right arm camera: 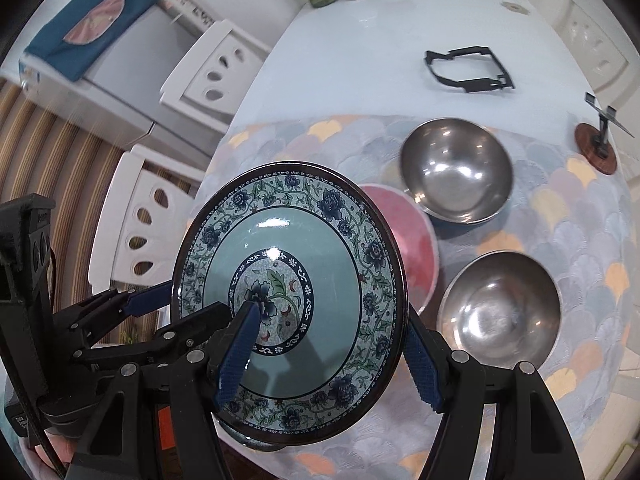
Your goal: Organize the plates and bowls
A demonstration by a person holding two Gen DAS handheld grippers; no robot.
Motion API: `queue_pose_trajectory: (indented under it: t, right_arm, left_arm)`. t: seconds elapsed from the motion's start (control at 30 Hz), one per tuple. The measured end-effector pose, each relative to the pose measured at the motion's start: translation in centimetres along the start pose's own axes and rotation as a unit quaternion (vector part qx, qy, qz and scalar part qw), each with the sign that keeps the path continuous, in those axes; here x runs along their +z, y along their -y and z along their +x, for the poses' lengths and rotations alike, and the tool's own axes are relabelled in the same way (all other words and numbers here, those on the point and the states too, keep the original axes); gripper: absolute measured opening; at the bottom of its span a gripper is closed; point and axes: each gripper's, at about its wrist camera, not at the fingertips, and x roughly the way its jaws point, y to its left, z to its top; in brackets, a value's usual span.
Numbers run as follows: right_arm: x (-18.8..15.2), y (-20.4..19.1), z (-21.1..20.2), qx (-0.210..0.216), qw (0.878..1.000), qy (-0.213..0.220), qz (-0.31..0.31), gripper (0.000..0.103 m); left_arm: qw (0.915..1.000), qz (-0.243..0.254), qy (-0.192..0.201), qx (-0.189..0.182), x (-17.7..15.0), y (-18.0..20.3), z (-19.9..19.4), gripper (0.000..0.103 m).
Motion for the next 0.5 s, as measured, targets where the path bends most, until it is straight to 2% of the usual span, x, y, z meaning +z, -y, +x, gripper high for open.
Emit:
queue_pose_trajectory:
  t: [0.5]
  right_arm:
    - [-2.4,-5.2,4.0,0.007,0.998,-0.044,-0.033,0.068]
  left_arm:
    - [0.9992,-0.037,-0.016,-0.004,-4.4,-6.0,0.9,0.056]
